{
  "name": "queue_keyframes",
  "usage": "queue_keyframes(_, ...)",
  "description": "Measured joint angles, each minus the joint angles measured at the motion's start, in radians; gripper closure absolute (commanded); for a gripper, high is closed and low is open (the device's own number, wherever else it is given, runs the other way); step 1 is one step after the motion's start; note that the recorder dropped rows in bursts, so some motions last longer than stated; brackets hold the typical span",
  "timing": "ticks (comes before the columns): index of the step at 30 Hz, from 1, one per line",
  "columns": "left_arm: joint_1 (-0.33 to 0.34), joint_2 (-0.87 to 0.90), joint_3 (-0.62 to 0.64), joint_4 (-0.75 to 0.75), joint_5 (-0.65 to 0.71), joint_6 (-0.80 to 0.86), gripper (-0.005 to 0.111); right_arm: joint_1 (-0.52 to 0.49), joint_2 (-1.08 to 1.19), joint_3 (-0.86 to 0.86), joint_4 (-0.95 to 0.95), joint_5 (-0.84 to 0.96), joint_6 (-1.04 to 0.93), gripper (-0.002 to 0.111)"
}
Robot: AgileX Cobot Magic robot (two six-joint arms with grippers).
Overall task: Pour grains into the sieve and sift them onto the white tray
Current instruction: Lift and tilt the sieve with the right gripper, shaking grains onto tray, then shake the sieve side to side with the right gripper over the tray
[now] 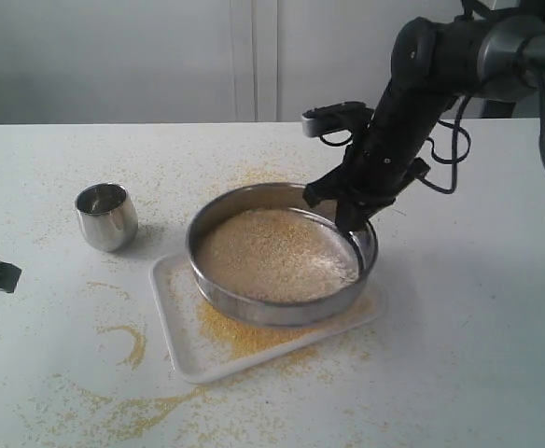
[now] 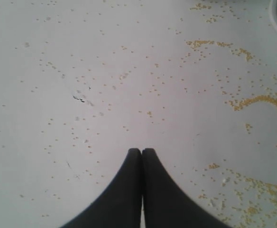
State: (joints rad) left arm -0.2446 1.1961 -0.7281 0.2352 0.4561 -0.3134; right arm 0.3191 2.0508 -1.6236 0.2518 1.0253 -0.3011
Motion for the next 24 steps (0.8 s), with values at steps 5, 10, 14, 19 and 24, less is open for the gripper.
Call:
queue_keyframes(5,0.0,0.0,0.0,0.0,0.0,0.0,0.107,-0.004,0.0,0.0,-0.041,-0.074,0.045,0.108)
queue_keyframes(10,0.0,0.0,0.0,0.0,0.0,0.0,0.107,-0.003,0.002,0.012,0.031,-0.061,-0.102,0.108)
queue_keyframes(14,0.0,0.0,0.0,0.0,0.0,0.0,0.107,0.009,0.0,0.018,-0.055,-0.029,0.086,0.108)
queue_keyframes(19,0.0,0.0,0.0,0.0,0.0,0.0,0.107,-0.004,-0.007,0.012,-0.011,-0.087,-0.072,0.108)
queue_keyframes(24,0.0,0.0,0.0,0.0,0.0,0.0,0.107,0.0,-0.003,0.012,0.037,-0.093,0.025,0.108)
